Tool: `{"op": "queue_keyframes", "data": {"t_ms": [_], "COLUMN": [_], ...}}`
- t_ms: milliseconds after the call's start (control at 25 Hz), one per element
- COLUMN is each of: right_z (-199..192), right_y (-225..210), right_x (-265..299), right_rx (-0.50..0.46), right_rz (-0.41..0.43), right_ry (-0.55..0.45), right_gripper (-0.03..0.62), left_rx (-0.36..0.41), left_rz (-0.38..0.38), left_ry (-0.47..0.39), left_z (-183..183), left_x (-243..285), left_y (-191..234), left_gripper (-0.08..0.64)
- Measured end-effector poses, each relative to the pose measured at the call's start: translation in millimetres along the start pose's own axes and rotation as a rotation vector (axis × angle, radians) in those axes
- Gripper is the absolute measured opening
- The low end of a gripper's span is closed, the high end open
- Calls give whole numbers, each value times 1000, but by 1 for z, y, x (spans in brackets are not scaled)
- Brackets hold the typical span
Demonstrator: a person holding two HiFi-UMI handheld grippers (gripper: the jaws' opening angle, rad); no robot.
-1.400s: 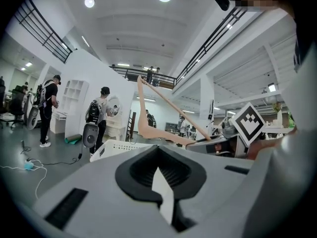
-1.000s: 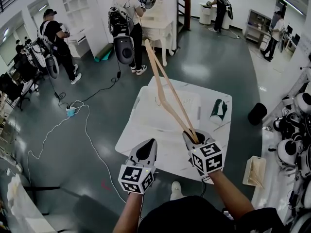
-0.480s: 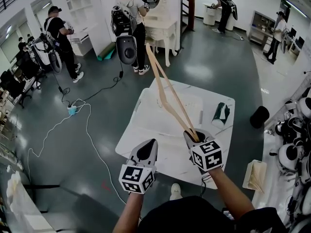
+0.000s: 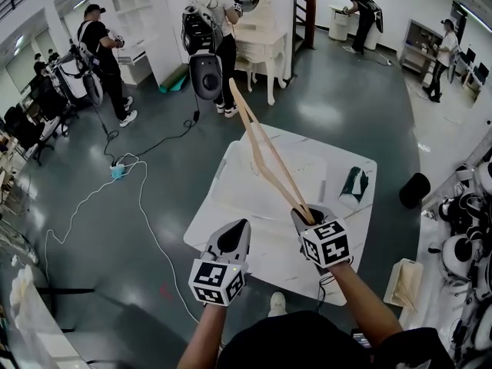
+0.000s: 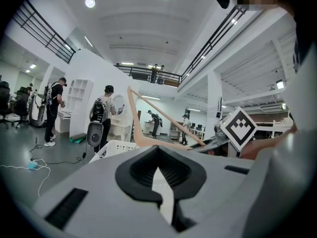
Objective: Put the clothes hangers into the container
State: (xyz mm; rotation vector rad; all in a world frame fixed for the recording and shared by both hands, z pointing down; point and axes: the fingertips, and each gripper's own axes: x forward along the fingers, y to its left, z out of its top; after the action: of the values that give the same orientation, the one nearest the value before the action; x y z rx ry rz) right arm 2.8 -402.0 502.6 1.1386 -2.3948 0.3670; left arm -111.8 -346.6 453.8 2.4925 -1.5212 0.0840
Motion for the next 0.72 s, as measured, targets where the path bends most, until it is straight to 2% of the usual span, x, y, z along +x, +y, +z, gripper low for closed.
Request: {"op": "queue_keyframes", "data": {"t_ms": [720], "right_z": [-24], "right_y": [-10], "right_x": [34], "right_rx": [-33], "right_rz": [15], "right_ry": [130], "right_gripper": [63], "left_rx": [-25], "left_rz": [22], "left_ry": [14], "left_z": [-5], "left_x": [16], "left_y": [16], "left_gripper": [3]}}
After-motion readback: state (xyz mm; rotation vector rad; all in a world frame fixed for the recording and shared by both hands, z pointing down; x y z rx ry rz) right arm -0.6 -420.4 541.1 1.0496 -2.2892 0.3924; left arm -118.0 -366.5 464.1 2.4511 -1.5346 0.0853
